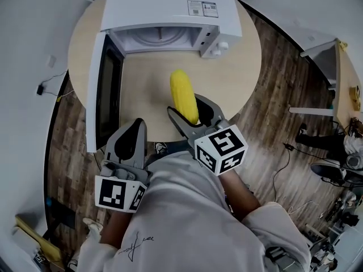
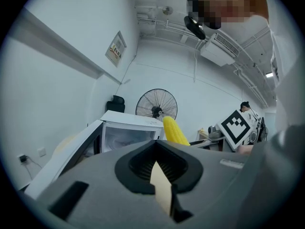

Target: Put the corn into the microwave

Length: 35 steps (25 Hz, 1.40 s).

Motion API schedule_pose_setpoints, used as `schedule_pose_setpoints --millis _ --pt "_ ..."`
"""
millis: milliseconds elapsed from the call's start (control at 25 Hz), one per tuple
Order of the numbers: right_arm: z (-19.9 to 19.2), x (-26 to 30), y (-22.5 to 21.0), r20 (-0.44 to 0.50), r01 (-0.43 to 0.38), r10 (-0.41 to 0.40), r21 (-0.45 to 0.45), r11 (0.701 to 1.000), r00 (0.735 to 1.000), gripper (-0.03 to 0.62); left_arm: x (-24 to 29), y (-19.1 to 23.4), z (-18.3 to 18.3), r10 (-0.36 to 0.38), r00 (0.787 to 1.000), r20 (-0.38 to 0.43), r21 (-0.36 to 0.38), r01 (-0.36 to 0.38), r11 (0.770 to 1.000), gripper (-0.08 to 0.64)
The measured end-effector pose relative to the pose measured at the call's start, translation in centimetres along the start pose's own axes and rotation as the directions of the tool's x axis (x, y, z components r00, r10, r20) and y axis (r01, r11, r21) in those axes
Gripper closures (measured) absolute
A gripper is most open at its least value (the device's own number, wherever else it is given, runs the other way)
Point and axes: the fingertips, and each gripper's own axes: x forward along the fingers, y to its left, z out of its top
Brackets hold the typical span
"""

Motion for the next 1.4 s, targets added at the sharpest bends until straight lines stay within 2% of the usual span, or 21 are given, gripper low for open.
schedule_pose_setpoints --millis 200,360,800,1040,1400 --pt "-0.3 1.4 -0.5 -0.031 -0.01 0.009 -0.014 1.0 0.999 0.327 0.3 0.3 -0.2 0.006 1.0 -0.013 -0.002 -0.006 1.0 0.571" --pt "-0.2 2.3 -1.0 -0.037 -0.013 0.012 -0.024 1.0 0.999 0.327 0.6 0.6 -0.3 0.02 1.0 -0.019 0.026 -0.02 0.999 0.569" --pt "-0.5 5.3 -3.2 -0.066 -0.006 0.004 -0.035 0.999 0.998 0.327 2.4 0.5 -0.8 0.015 0.999 -0.049 0.021 -0.014 1.0 0.569" --pt "-1.2 6.9 -4.6 -0.091 -0.007 0.003 -0.036 0.999 0.996 0.327 2.7 2.0 -0.5 0.054 0.998 -0.035 -0.016 -0.054 0.998 0.571" --pt "-1.9 10.2 -7.4 -0.124 0.017 -0.022 -0.039 0.999 0.992 0.327 3.1 2.9 -0.3 0.087 0.995 -0.044 -0.02 -0.088 0.996 0.571"
